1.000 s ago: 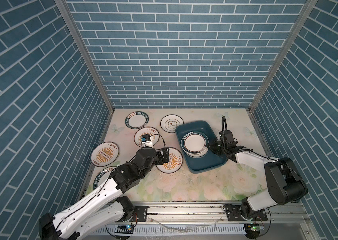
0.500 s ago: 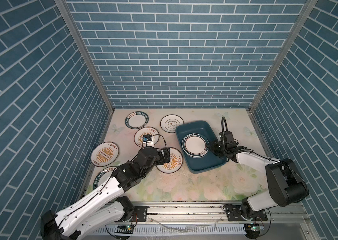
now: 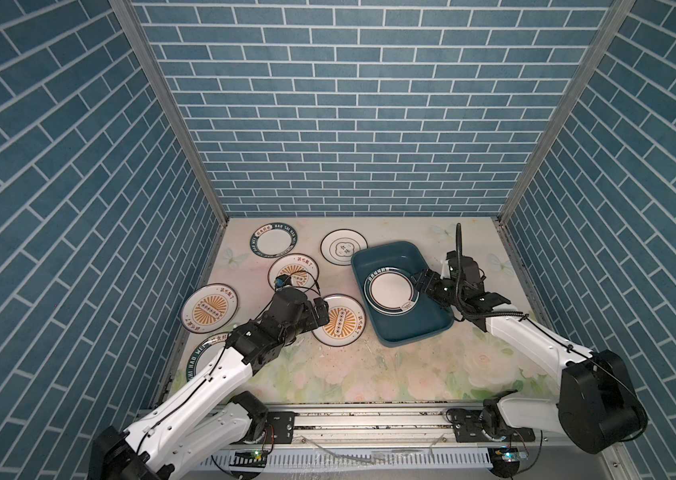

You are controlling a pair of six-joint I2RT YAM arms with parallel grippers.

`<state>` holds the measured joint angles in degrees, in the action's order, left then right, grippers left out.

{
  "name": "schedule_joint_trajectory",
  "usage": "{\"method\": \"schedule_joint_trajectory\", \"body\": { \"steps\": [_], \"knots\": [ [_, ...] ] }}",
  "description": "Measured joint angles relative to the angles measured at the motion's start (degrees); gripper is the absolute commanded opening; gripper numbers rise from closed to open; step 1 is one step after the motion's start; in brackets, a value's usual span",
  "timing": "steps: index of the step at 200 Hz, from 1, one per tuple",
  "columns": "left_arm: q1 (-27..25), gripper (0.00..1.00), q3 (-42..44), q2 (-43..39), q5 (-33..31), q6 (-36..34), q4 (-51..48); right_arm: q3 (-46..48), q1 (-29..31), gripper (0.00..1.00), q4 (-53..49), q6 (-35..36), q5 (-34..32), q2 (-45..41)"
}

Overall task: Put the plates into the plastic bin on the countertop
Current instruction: 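Open and withdraw the right gripper while the left hovers over the sunburst plate, then grasp the sunburst plate's rim with the left gripper and tilt it up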

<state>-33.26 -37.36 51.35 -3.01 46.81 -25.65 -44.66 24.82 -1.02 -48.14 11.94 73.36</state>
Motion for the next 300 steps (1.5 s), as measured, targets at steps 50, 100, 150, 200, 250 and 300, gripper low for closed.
{"method": "schedule_joint_trajectory", "body": {
  "steps": [50,100,150,200,250,300],
  "knots": [
    [5.42,1.00,8.35,-0.61,9.60,2.54,1.20,-2.62,5.66,0.98,2.86,3.67,-0.55,-2.14],
    [7.13,0.95,13.11,2.62,15.17,4.92,6.78,-2.62,10.69,0.98,5.16,5.92,-0.66,-1.66],
    [7.72,0.86,14.82,7.69,18.73,6.71,14.86,-2.62,13.05,0.98,6.75,7.54,-0.68,-1.14],
    [8.09,0.76,15.76,12.17,20.26,8.17,21.86,-2.62,13.07,0.98,5.73,8.02,-2.67,-1.99],
    [8.59,0.57,17.35,16.61,20.68,9.94,28.85,-2.62,13.07,0.98,5.16,8.11,-4.90,-3.48],
    [9.79,0.36,20.28,16.28,20.04,11.34,33.38,-2.60,13.07,0.98,3.32,8.11,-7.02,-4.07]
  ]
}}
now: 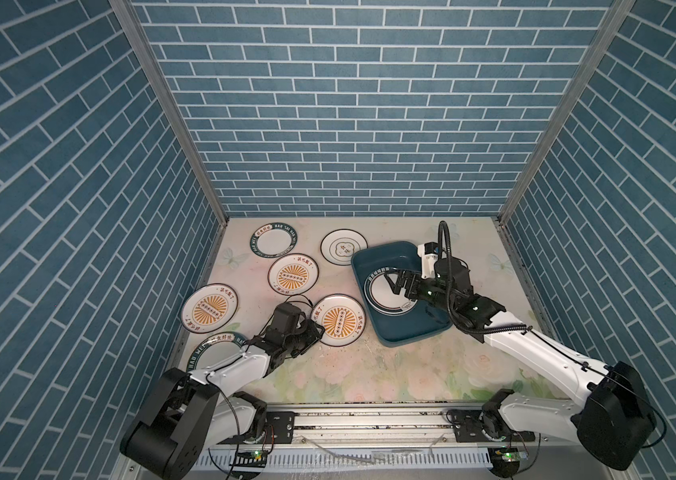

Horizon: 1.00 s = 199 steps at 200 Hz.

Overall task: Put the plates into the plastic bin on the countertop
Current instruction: 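Grasp the sunburst plate's rim with the left gripper and tilt it up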

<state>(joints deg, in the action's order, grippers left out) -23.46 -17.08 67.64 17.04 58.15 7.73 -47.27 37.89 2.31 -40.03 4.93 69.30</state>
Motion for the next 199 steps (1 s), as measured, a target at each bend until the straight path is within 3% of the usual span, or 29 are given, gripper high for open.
{"method": "schedule_joint_trajectory", "body": {
  "steps": [25,58,199],
  "knots": [
    [0.76,0.22,1.03,-1.01,-0.66,0.44,0.11,0.00,0.00,0.98,-0.74,0.00,-0.70,0.00],
    [1.20,0.13,1.53,-2.03,-1.33,0.66,0.17,0.00,0.00,0.98,-0.98,0.00,-1.22,0.00],
    [1.44,0.00,1.55,-4.76,-1.09,1.20,1.16,0.31,0.00,0.98,-1.88,-0.02,-3.28,-2.12]
  ]
}}
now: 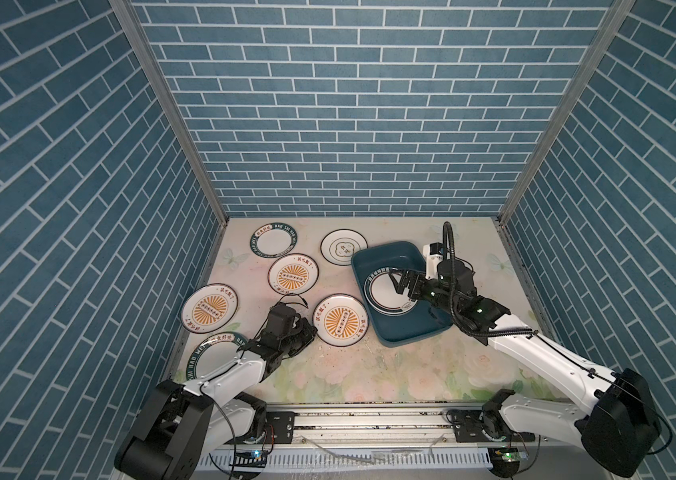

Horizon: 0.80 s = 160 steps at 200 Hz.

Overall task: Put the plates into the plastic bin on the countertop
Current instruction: 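Grasp the sunburst plate's rim with the left gripper and tilt it up, then carry the sunburst plate on edge toward the right gripper over the bin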

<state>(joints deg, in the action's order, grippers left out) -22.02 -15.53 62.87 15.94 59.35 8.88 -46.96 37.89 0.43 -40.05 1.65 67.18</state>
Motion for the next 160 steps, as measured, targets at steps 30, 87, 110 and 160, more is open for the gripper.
{"method": "schedule_joint_trajectory", "body": {
  "steps": [30,87,110,160],
  "knots": [
    [0.15,0.00,-1.05,-7.02,-0.28,-0.22,-5.75,0.00,0.00,0.99,-0.07,0.02,0.04,0.00],
    [1.88,0.00,-7.82,-20.33,-1.68,-2.38,-19.89,-0.02,0.00,0.98,0.52,0.02,2.89,1.53],
    [2.54,0.00,-9.70,-21.88,-0.83,-2.75,-22.12,-0.02,0.00,0.96,1.64,0.04,6.21,3.41],
    [2.73,0.00,-14.95,-22.03,0.96,-3.74,-25.33,-0.61,0.00,0.91,4.15,-0.04,14.12,6.29]
  ]
}}
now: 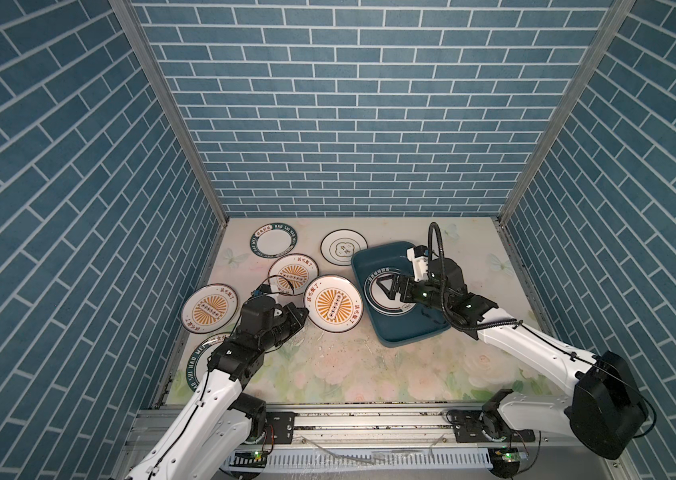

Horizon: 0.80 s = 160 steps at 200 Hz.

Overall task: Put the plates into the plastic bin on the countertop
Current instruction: 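Carry the sunburst plate on edge toward the right gripper over the bin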

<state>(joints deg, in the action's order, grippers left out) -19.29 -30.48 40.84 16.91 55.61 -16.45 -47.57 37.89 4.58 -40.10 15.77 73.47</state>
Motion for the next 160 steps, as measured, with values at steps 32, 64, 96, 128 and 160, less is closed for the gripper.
{"method": "schedule_joint_trajectory", "body": {
  "steps": [32,64,96,128,160],
  "knots": [
    [0.15,0.00,-2.86,-0.02,0.96,-0.35,0.39,-1.01,0.00,0.86,1.09,-0.20,4.09,2.84],
    [0.26,0.00,-3.13,0.04,2.14,-0.09,0.98,-1.14,0.00,0.76,3.98,-1.90,8.39,5.77],
    [0.28,0.00,-3.15,0.22,3.34,0.48,2.64,-1.36,0.00,0.69,7.61,-4.44,11.89,8.61],
    [0.31,0.00,-3.13,0.96,3.98,0.96,4.63,-1.40,-0.02,0.58,9.62,-6.27,13.49,10.69],
    [0.31,0.00,-3.13,1.03,4.00,1.40,5.88,-1.46,0.00,0.40,10.86,-7.78,14.36,11.37]
  ]
}}
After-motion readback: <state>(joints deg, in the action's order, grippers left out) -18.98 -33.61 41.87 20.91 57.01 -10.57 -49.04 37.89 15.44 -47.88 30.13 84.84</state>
